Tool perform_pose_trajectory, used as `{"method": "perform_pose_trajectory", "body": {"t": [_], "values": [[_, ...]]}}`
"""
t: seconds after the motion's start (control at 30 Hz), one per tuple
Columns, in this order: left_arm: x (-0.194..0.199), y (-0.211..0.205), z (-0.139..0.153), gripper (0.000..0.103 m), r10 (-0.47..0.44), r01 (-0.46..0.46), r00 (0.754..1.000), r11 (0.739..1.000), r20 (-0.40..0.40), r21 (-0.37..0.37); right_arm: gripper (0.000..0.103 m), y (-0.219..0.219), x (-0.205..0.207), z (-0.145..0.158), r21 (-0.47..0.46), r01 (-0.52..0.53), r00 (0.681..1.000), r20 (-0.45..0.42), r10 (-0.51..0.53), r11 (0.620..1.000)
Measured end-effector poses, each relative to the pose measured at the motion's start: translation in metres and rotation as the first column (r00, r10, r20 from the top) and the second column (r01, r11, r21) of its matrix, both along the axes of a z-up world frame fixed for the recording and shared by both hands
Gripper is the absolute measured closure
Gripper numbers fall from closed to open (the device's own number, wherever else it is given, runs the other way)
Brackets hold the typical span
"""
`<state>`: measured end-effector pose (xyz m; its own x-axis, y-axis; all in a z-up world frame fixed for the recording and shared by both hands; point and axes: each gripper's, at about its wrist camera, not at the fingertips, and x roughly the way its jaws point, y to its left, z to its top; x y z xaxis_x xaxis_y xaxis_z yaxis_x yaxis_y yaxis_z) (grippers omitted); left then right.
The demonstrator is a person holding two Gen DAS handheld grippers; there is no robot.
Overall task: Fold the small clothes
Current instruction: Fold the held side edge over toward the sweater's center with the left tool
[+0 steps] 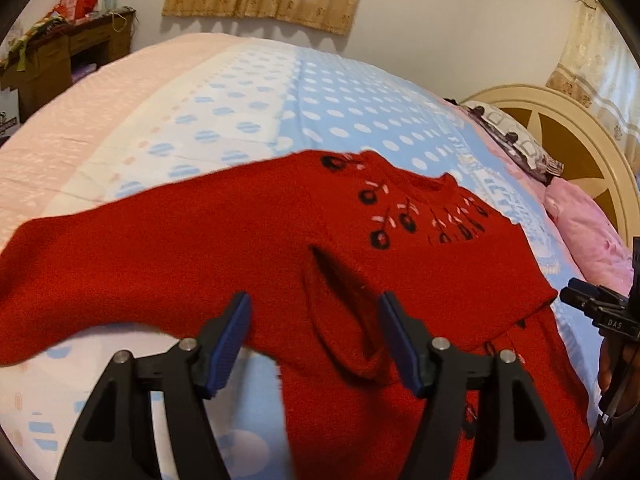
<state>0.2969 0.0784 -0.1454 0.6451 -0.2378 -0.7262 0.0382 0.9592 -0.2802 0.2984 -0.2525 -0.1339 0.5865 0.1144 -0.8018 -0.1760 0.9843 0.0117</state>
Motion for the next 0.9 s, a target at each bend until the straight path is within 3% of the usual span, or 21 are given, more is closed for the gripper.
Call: {"method": "perform_pose_trajectory", "body": {"t": [0.07, 0.2, 0.27, 0.3, 0.33, 0.4, 0.6, 0.77, 0.83, 0.9], "values": [[0.0, -0.003, 0.002, 0.028, -0.012, 0.012, 1.0, 1.0, 0.006, 0.0, 0.03, 0.002, 0.0, -0.002, -0.002, -0.004, 1.0, -0.004, 0.004, 1.0], [0.013, -0.023, -0.007, 0.028, -0.069, 0.07, 0.997, 0.997, -0.02, 0.036, 0.03, 0.007, -0.003, -0.001, -0.003, -0.018, 1.0, -0.003, 0.018, 1.0], [0.022, -0.03, -0.019, 0.046, -0.075, 0.078, 0.996, 0.995, -0.051, 0.069, 0.03, 0.009, -0.005, 0.001, -0.01, -0.025, 1.0, 0.006, 0.025, 1.0], [0.027, -0.033, -0.025, 0.063, -0.079, 0.085, 0.994, 0.993, -0.079, 0.076, 0.03, 0.008, -0.006, 0.003, -0.018, -0.025, 1.0, 0.013, 0.025, 1.0], [0.029, -0.033, -0.028, 0.068, -0.069, 0.076, 0.994, 0.993, -0.082, 0.094, 0.03, 0.007, -0.007, 0.004, -0.024, -0.023, 1.0, 0.019, 0.023, 0.999], [0.026, -0.034, -0.022, 0.094, -0.081, 0.087, 0.995, 0.99, -0.056, 0.112, 0.03, 0.001, -0.007, 0.007, -0.03, -0.008, 0.999, 0.034, 0.009, 1.0], [0.011, -0.021, 0.004, 0.096, -0.079, 0.077, 0.997, 0.991, 0.01, 0.114, 0.03, -0.014, 0.005, 0.008, 0.034, 0.031, 0.999, 0.037, -0.032, 0.999], [0.01, -0.014, -0.013, 0.096, -0.044, 0.048, 0.999, 0.987, -0.031, 0.15, 0.03, 0.005, 0.01, 0.002, 0.057, -0.041, 0.998, 0.047, 0.039, 0.998], [0.011, -0.011, -0.018, 0.096, -0.042, 0.045, 0.999, 0.991, -0.032, 0.123, 0.03, 0.012, 0.015, -0.006, 0.059, -0.063, 0.998, 0.032, 0.062, 0.996], [0.013, -0.015, -0.024, 0.096, -0.044, 0.05, 0.998, 0.989, -0.046, 0.138, 0.03, 0.016, 0.023, -0.021, 0.006, -0.056, 0.998, -0.016, 0.056, 0.998]]}}
